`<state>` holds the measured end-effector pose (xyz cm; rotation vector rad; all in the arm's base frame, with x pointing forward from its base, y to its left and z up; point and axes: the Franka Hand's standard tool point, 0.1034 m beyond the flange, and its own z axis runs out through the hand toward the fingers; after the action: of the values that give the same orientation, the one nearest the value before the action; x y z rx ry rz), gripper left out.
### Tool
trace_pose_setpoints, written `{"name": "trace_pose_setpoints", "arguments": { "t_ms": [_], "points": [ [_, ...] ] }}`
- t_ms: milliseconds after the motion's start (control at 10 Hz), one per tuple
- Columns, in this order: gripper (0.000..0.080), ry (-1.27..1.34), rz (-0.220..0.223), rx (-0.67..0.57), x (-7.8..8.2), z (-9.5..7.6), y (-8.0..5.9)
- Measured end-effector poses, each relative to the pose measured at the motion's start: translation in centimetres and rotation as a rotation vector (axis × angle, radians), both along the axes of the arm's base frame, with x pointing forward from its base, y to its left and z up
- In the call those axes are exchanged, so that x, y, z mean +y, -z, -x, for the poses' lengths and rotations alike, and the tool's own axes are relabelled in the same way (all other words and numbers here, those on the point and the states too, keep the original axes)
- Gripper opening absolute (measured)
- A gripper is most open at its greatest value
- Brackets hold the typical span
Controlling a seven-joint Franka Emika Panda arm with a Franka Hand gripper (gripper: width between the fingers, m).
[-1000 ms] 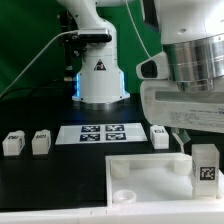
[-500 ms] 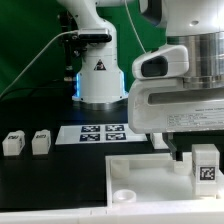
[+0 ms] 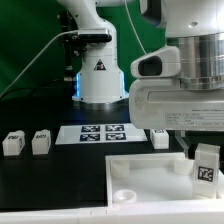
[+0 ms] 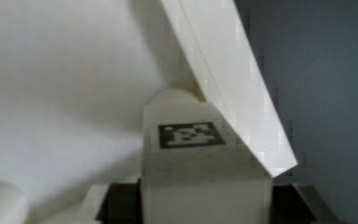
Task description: Assemble one leg
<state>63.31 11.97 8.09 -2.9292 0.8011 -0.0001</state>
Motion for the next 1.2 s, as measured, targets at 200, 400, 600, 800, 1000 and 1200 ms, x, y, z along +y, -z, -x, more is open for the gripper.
{"name": "trace_pose_setpoints", "arguments": {
  "t_ms": [200, 400, 600, 800, 1000, 1200],
  "points": [
    [0.03, 0.165, -0.008, 0.017, -0.04, 0.01, 0.03],
    [0.03, 0.501, -0.073, 0.028, -0.72, -0.05, 0.19],
    [0.03, 0.821, -0.146, 0.053, -0.96, 0.23, 0.21],
    [0.03, 1.032, -0.196, 0.086, -0.88, 0.45, 0.27],
    [0.03, 0.989, -0.192, 0.08, -0.86, 0.51, 0.37],
    [0.0468, 0.882, -0.177, 0.063, -0.72, 0.65, 0.61]
  ]
}}
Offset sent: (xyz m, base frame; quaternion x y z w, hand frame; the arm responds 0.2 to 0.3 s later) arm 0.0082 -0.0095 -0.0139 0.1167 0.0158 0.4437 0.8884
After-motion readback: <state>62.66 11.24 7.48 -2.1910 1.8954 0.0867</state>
